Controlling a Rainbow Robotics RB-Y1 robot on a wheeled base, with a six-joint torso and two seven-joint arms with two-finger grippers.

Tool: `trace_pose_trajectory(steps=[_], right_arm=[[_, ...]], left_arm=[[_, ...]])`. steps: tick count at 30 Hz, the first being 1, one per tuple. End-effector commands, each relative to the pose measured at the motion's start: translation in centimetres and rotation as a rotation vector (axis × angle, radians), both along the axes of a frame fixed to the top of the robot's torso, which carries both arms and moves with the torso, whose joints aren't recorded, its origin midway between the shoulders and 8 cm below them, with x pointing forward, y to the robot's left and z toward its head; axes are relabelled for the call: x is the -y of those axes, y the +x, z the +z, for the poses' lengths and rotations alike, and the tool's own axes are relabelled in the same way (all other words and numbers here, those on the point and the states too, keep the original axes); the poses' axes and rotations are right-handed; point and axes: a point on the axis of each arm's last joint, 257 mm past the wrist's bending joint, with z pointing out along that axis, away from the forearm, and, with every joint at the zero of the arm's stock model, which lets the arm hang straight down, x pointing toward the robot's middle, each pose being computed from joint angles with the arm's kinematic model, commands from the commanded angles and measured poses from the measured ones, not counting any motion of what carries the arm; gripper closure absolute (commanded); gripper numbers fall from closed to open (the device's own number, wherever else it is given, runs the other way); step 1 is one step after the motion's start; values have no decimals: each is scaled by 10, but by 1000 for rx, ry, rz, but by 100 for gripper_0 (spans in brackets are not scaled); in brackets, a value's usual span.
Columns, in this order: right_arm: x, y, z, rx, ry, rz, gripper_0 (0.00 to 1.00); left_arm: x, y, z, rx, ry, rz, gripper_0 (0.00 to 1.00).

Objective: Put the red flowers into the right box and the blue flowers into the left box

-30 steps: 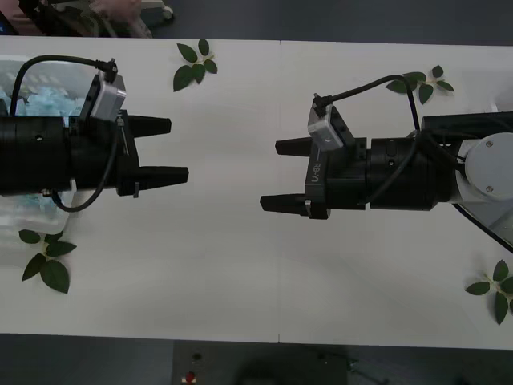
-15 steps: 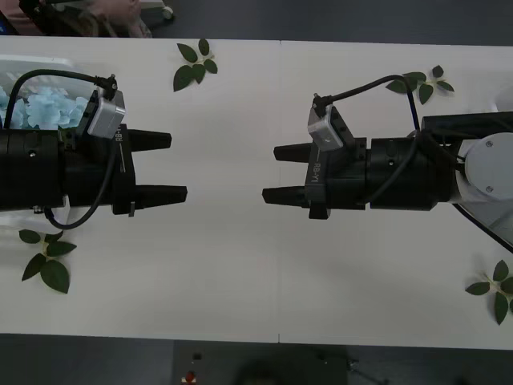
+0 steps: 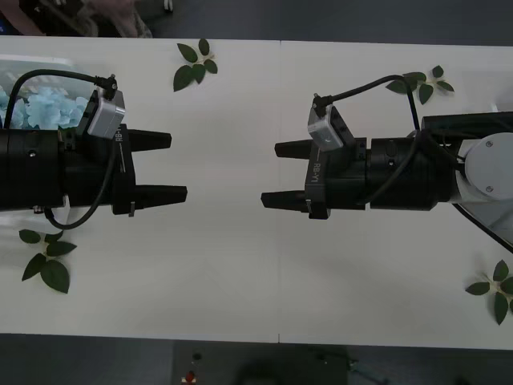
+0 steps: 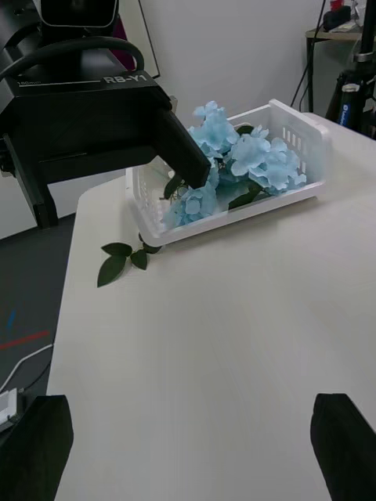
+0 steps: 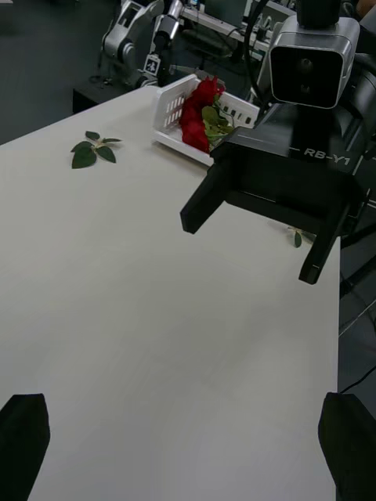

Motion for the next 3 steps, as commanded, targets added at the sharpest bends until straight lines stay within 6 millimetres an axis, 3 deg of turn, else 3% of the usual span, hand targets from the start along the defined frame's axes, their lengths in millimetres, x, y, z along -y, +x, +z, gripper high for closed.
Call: trace_pose_trajectory(steps=[1,3], right_arm=[[-12,-1,24,42,28,24,11],[-12,-1,24,42,28,24,12]], left_arm=[[6,-5,7,18,-2,-20,0],[6,-5,7,18,-2,-20,0]])
